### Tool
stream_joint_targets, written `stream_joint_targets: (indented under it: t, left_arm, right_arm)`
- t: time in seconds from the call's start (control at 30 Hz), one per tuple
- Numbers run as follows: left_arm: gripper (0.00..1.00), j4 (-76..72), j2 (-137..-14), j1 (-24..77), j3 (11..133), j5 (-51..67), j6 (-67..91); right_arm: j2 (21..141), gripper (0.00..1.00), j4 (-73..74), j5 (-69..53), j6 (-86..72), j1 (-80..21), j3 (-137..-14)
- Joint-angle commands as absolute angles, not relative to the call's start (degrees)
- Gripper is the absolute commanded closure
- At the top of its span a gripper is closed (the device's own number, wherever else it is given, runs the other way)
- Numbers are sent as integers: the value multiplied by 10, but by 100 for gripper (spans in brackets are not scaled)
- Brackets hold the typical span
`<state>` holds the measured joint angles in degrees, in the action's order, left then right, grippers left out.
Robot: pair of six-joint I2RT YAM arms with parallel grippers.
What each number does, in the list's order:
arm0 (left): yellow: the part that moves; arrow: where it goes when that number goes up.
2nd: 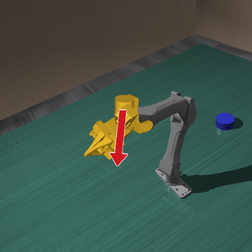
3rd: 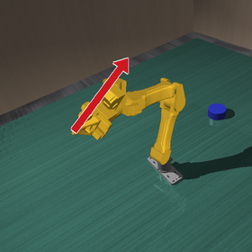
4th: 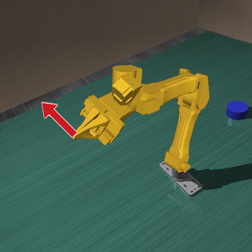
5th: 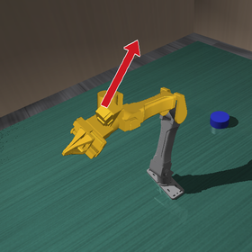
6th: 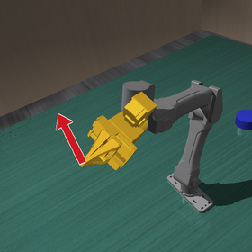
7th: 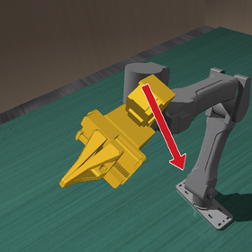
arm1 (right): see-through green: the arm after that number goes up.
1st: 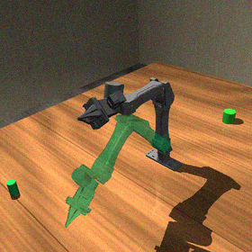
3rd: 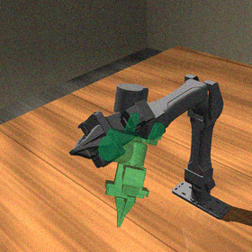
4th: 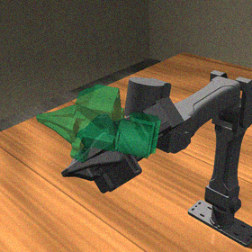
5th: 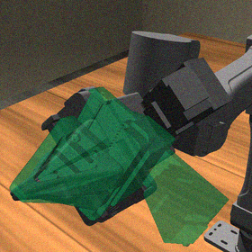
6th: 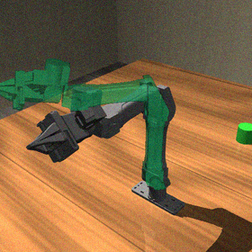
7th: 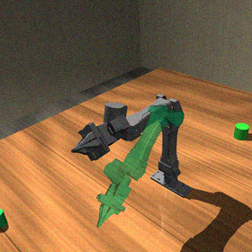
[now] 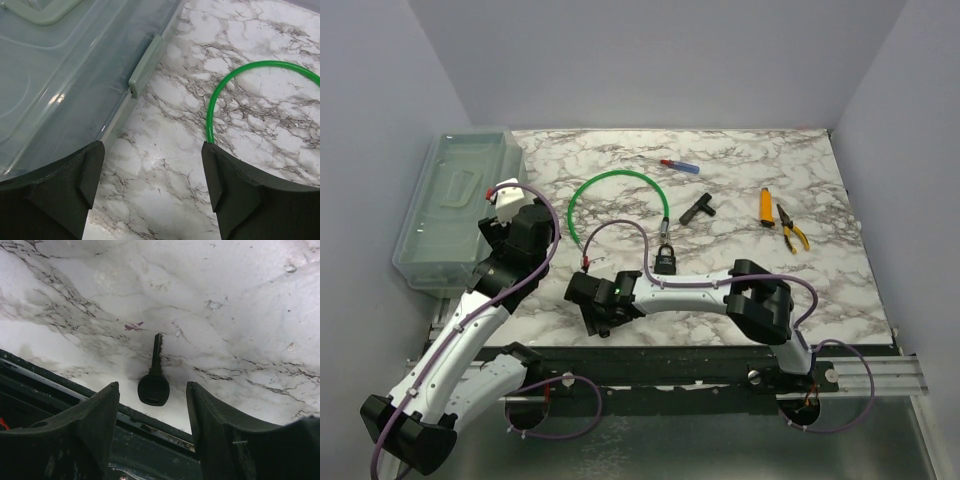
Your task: Unlock with the key
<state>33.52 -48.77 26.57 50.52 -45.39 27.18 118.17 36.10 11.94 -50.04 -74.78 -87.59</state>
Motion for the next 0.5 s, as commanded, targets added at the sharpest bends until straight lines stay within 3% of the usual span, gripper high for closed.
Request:
stream_joint_targets:
  t: [0.0,0.47]
  left_arm:
    - [16,332,-487,258,497,-461,277]
    - [17,331,-482,253,494,-447,278]
  right_arm:
    - [1209,39,416,134,-495,-767,-912]
    - [1274,52,492,177,-514,-784,-965]
